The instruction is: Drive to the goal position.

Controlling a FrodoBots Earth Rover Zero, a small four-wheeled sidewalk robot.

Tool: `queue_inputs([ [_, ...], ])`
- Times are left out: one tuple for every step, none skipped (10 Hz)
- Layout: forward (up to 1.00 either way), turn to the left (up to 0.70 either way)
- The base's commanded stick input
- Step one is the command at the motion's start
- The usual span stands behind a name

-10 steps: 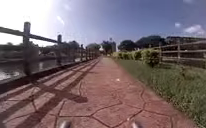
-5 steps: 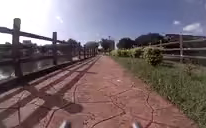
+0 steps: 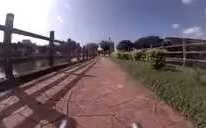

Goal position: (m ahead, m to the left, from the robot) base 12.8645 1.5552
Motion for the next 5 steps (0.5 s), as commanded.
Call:
queue_inputs([
  [0.50,0.00],
  [0.50,0.46],
  [0.50,0.50],
  [0.50,0.50],
  [0.50,0.00],
])
